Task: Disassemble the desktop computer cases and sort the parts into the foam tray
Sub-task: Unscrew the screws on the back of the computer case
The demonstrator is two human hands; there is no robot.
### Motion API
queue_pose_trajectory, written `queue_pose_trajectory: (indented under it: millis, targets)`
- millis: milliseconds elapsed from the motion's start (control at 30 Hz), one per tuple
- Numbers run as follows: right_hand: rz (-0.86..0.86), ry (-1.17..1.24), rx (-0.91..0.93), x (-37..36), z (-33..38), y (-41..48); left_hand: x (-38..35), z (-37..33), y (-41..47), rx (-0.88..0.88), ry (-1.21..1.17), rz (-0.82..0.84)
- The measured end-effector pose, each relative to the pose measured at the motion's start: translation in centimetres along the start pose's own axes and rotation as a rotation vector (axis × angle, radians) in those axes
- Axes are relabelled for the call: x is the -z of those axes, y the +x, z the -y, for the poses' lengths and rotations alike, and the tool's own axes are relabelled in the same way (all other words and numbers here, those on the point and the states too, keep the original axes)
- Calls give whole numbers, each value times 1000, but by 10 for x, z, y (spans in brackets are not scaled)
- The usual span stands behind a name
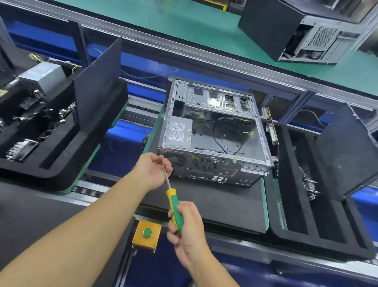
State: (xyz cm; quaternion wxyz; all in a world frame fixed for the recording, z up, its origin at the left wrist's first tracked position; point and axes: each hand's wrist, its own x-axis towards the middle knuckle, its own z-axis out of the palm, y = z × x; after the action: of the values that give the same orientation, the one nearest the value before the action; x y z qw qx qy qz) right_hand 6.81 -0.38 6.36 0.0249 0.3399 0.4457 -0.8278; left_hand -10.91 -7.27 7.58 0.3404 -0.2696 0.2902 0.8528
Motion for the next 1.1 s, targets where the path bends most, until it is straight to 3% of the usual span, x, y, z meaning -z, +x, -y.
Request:
queue_pose_trajectory:
  millis: [367,567,667,767,933,1100]
  targets:
    - [-28,151,-35,2,6,5,1,18,-7,-11,111,233]
    - [3,157,-19,0,3,2,12,11,-5,-87,14,75]
    - [0,76,-12,3,-3,2,24,0,-2,-81,-17,-127]
    - [-5,45,-26,5,-11,1,38,-13,7,-126,126,-347]
    - [-60,51,-51,6,-15,9,53,-35,15,-78,479,-330]
    - [-152,-30,-145,6,-24,25,46,-58,24,-507,1162,-266]
